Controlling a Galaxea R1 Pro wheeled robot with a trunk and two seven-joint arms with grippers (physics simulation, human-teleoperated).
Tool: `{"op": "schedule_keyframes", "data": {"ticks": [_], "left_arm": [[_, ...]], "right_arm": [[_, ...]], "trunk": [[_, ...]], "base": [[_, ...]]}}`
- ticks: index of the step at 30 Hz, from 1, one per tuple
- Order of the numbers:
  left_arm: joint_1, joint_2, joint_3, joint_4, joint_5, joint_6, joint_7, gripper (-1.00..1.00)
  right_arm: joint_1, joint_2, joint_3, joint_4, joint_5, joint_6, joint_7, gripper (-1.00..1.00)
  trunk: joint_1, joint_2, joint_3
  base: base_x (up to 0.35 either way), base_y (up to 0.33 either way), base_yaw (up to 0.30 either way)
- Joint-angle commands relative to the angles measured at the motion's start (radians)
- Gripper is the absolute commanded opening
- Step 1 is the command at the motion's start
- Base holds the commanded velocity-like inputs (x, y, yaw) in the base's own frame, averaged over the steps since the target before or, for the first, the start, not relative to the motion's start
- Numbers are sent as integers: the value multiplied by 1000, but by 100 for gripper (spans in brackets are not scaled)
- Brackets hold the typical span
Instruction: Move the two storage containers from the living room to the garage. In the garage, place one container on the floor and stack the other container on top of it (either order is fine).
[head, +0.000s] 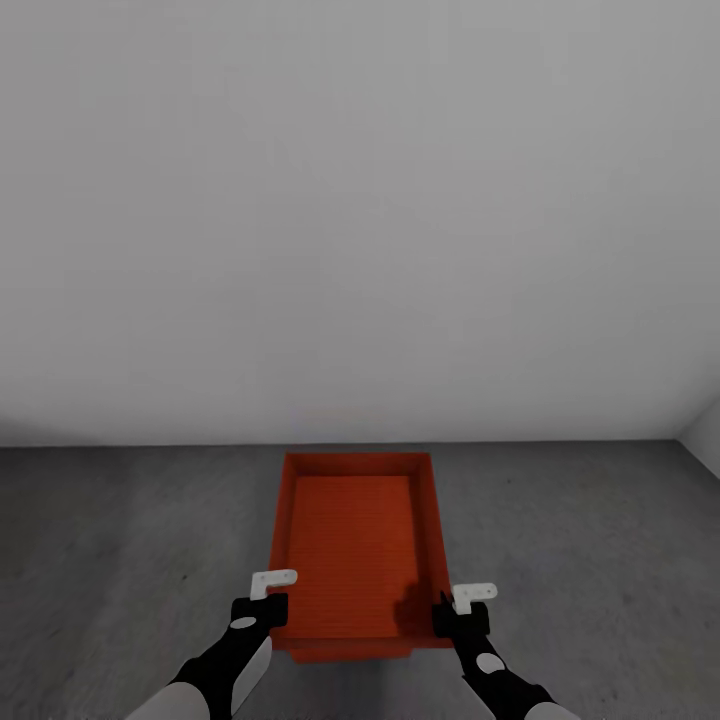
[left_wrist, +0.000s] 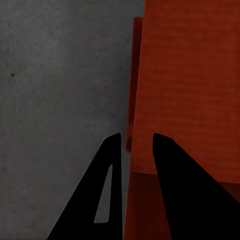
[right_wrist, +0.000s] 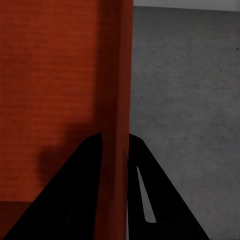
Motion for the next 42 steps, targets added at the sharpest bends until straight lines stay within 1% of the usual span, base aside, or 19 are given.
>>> {"op": "schedule_keyframes", "data": {"ticks": [1, 33, 42], "left_arm": [[-1, 12, 17, 0, 8, 2, 12, -100], [-1, 12, 17, 0, 8, 2, 12, -100], [-1, 12, 17, 0, 8, 2, 12, -100]], "right_arm": [[-1, -4, -32, -2, 0, -4, -11, -100], [-1, -4, -32, -2, 1, -6, -11, -100], [-1, -3, -33, -2, 1, -6, -11, -100]], "trunk": [[0, -1, -3], [0, -1, -54], [0, -1, -56]], "base": [[0, 0, 0], [0, 0, 0], [0, 0, 0]]}}
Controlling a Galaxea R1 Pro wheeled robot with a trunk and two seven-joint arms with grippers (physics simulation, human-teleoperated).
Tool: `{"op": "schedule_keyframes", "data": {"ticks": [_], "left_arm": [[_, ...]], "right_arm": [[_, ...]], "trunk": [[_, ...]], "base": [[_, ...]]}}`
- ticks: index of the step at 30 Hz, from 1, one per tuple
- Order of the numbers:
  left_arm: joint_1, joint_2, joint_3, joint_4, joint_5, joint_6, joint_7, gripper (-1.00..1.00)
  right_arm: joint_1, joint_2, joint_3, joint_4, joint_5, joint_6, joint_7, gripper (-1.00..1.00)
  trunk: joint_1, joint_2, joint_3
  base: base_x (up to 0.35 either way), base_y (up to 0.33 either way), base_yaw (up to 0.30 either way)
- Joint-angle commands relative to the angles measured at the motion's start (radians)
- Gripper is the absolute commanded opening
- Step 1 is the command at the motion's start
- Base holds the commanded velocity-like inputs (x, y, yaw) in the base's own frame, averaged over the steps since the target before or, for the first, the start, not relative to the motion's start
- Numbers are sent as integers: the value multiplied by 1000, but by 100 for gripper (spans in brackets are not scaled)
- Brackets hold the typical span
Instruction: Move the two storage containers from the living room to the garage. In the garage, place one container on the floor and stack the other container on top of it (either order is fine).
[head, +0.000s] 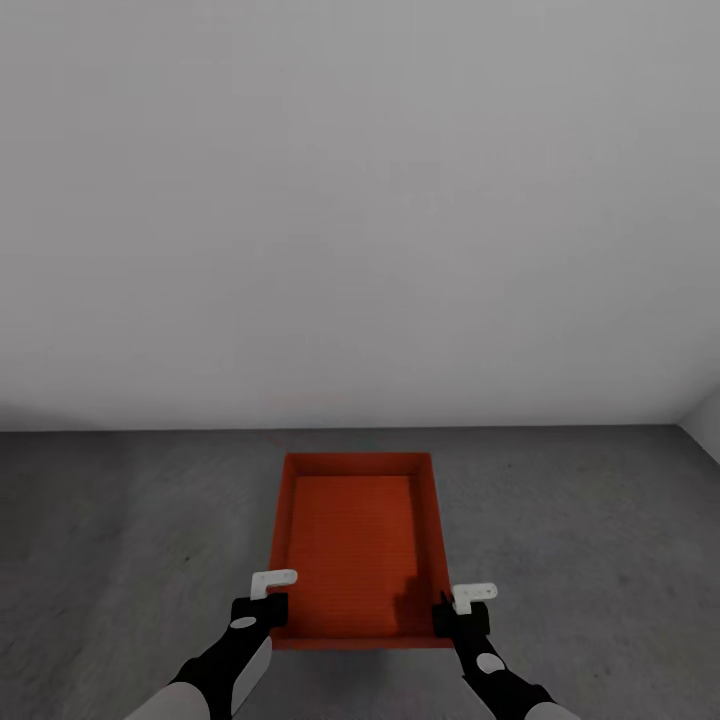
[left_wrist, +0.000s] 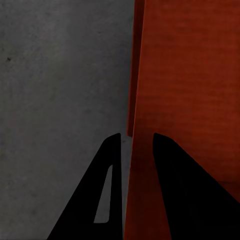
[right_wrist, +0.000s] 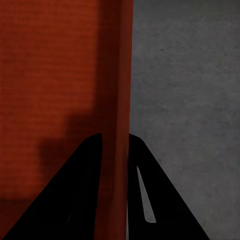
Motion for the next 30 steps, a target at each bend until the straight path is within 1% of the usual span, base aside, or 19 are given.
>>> {"op": "schedule_keyframes", "data": {"ticks": [1, 21, 30], "left_arm": [[-1, 12, 17, 0, 9, 2, 12, -100], [-1, 12, 17, 0, 9, 2, 12, -100], [-1, 13, 16, 2, 9, 2, 11, -100]], "right_arm": [[-1, -3, -32, -2, 0, -4, -12, -100], [-1, -4, -32, -2, 0, -4, -12, -100], [-1, -4, -32, -2, 1, -5, -12, -100]], "trunk": [[0, -1, -1], [0, -1, -1], [0, -1, -1]], "base": [[0, 0, 0], [0, 0, 0], [129, 0, 0]]}}
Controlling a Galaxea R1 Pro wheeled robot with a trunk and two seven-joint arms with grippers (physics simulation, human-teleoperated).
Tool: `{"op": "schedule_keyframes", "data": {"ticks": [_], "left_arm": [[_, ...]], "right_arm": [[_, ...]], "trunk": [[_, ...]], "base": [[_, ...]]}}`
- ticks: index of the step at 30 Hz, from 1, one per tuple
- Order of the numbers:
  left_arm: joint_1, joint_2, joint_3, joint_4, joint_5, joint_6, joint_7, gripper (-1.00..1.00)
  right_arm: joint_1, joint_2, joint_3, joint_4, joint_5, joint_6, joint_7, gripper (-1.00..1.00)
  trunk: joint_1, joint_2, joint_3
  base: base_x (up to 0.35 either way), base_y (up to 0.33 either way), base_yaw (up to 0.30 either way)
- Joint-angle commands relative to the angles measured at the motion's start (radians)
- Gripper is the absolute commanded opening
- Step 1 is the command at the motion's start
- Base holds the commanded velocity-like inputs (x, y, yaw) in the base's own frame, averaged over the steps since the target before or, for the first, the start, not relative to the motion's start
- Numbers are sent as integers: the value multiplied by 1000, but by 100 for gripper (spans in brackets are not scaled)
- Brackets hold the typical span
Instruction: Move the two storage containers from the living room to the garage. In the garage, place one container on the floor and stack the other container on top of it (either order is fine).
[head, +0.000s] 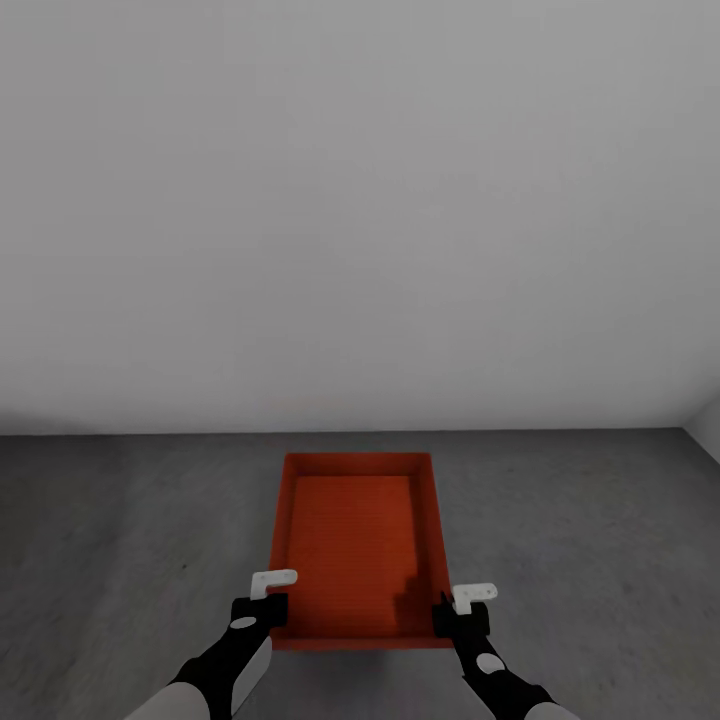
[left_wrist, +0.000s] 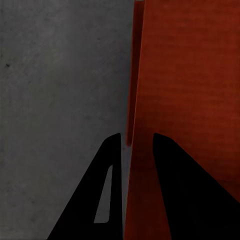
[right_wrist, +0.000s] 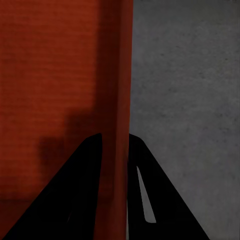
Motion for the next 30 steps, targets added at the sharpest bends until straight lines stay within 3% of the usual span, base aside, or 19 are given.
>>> {"op": "schedule_keyframes", "data": {"ticks": [1, 17, 30], "left_arm": [[-1, 14, 14, 1, 12, 1, 12, -100], [-1, 14, 15, 0, 12, 0, 11, -100], [-1, 13, 15, -1, 12, 0, 12, -100]], "right_arm": [[-1, -4, -32, -3, 2, -4, -11, -100], [-1, -4, -31, -3, 2, -4, -11, -100], [-1, -4, -32, -2, 2, -4, -11, -100]], "trunk": [[0, -1, -1], [0, -1, -1], [0, -1, 0]], "base": [[156, 0, 0], [188, 0, 0], [21, 0, 26]]}}
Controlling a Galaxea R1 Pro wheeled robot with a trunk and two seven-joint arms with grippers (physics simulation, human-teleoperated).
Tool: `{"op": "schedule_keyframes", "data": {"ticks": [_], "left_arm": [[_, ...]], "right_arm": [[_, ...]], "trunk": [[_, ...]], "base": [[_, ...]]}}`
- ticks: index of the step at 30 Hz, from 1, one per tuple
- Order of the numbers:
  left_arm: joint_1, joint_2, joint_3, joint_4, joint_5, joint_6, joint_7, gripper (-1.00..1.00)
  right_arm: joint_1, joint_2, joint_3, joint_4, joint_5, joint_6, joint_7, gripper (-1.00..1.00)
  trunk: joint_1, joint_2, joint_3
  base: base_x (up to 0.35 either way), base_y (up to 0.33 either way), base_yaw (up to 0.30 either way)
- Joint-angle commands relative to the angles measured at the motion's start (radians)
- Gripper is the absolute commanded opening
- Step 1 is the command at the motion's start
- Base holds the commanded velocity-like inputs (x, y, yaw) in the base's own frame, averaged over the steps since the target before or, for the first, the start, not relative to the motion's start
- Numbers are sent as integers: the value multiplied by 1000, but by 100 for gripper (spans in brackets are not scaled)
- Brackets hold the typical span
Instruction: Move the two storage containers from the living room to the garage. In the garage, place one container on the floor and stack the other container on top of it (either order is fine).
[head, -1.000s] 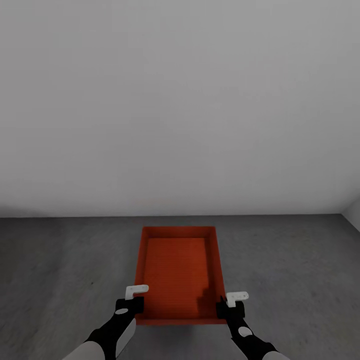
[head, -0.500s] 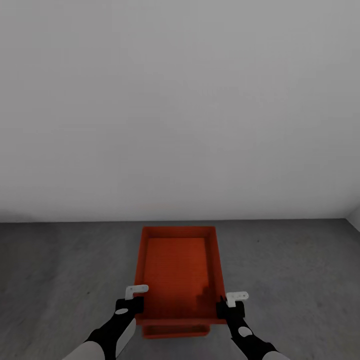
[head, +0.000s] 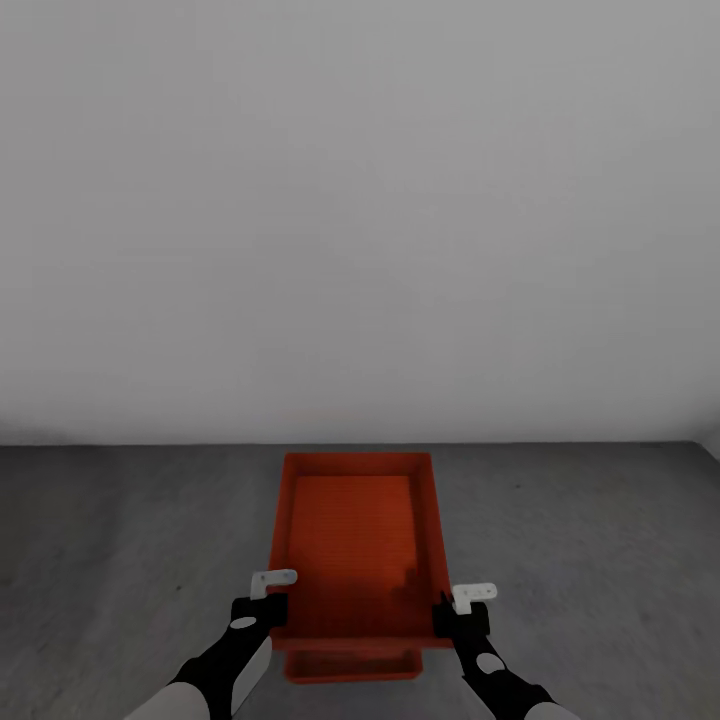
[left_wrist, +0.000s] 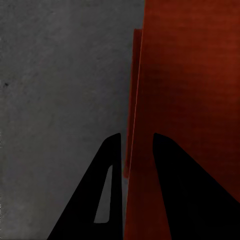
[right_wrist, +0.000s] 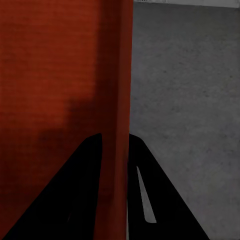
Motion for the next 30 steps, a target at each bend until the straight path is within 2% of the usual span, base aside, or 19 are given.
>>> {"op": "schedule_keyframes", "data": {"ticks": [1, 8, 18, 30], "left_arm": [[-1, 12, 17, 0, 9, 1, 12, -100], [-1, 12, 17, 0, 9, 1, 12, -100], [-1, 12, 17, 0, 9, 2, 12, -100], [-1, 11, 17, 0, 9, 3, 11, -100]], "right_arm": [[-1, -4, -32, -2, 1, -4, -11, -100], [-1, -4, -32, -2, 1, -4, -11, -100], [-1, -5, -31, -3, 1, -4, -11, -100], [-1, -5, -31, -3, 1, -4, -11, -100]], "trunk": [[0, -1, 0], [0, -1, 4], [0, -1, 4], [0, -1, 4]], "base": [[0, 0, 172], [0, 0, 131], [0, 2, 10], [0, 103, 0]]}}
